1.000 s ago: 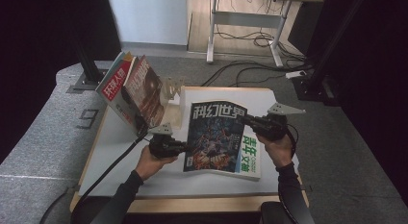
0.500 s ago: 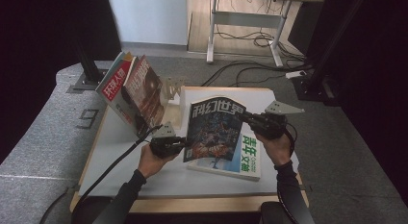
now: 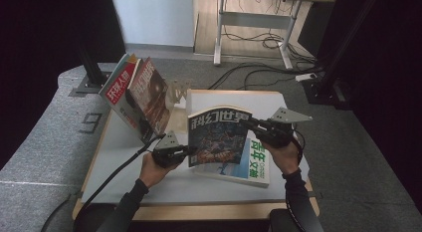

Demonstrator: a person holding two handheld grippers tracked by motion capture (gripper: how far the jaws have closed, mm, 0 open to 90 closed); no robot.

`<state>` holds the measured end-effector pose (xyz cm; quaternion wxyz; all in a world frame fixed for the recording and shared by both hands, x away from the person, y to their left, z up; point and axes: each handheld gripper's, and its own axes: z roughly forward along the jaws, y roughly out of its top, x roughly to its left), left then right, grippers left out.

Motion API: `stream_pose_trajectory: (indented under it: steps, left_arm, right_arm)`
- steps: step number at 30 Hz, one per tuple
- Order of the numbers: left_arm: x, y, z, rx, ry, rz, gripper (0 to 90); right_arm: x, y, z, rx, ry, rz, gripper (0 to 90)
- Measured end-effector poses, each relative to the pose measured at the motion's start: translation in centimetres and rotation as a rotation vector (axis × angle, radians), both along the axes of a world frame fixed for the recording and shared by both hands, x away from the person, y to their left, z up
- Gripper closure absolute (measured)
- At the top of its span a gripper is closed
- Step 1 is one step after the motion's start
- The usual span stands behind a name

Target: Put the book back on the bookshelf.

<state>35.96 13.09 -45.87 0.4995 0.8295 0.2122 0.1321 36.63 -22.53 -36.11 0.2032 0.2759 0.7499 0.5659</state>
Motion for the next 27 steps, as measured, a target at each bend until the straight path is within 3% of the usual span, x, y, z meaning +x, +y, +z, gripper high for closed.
stream_pose_trajectory:
  steps: [4,12,20,24,27]
  left_arm:
    - [-0.3,0.1,-0.2,-0.005,-0.014,-0.016,82.8]
    - [-0.6,0.3,-0.4,-0.006,-0.032,-0.042,82.8]
    - [-0.8,0.2,-0.4,0.001,-0.038,-0.049,82.5]
    - [-0.8,0.2,-0.3,0.002,-0.032,-0.055,81.6]
    - [-0.7,0.3,0.0,-0.005,-0.030,-0.085,80.5]
  right_arm:
    - [0.1,-0.3,-0.4,0.012,0.007,0.031,65.3]
    - [0.7,0.3,-1.7,-0.032,0.033,0.055,54.4]
    - [1.1,0.2,-4.3,-0.026,0.093,0.063,61.7]
    - [0.9,-0.4,-4.8,0.014,0.101,0.067,69.3]
    - [0.6,-0.4,-4.9,0.008,0.088,0.066,71.7]
